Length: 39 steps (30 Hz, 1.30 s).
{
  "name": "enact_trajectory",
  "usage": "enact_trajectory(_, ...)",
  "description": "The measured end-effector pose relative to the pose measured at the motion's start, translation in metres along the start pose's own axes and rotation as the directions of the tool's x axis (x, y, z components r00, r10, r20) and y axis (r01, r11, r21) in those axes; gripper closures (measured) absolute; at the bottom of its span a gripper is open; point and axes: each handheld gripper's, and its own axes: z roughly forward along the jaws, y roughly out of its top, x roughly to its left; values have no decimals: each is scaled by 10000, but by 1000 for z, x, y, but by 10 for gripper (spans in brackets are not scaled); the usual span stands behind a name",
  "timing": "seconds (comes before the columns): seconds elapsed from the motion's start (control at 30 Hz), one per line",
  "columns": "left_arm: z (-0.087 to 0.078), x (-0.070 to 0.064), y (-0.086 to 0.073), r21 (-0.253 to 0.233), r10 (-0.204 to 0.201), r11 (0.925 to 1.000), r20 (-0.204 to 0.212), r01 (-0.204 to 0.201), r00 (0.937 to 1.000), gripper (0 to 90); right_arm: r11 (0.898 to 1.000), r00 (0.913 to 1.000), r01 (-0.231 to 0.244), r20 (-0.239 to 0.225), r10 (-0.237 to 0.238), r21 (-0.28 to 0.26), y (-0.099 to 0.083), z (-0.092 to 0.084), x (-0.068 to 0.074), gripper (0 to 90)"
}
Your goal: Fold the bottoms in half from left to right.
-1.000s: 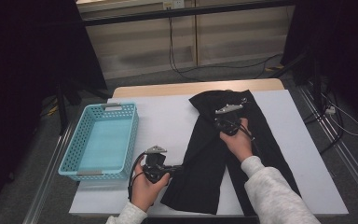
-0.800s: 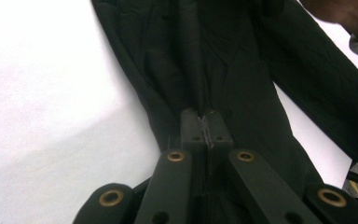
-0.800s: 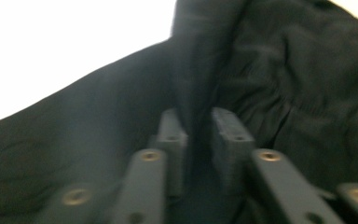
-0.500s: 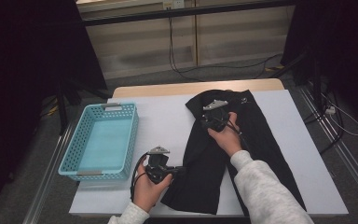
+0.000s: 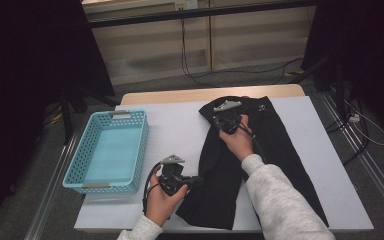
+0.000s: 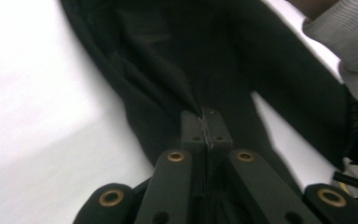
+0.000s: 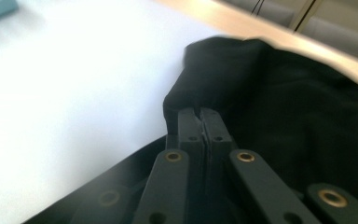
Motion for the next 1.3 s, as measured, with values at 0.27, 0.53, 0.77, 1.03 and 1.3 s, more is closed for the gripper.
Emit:
enact_trajectory(0.27,37,-71,62,-911,1454,9872,1727,-1312,9742,847,9973,9906,-654,1179,688,-330,9,-58,-73,894)
enact_trajectory(0.53,41,-53,73,-358,1699,9851,582,-1680,9837,461,9852,9654,-1713,2008,1665,64,-18,-95,-141,584)
enact_trajectory(0.77,31,-2,47,363,1483,9886,-632,-1462,9869,361,9905,9889,-1273,833,1227,518,-56,-98,-99,481)
enact_trajectory(1.03,4,39,34,327,1234,9923,-1577,-1198,9797,271,9916,9925,-1225,35,1224,406,-100,-119,-62,388)
enact_trajectory(1.3,1,51,22,610,1347,9900,-1478,-1269,9798,246,9922,9922,-1232,196,1229,172,-119,-139,-45,299)
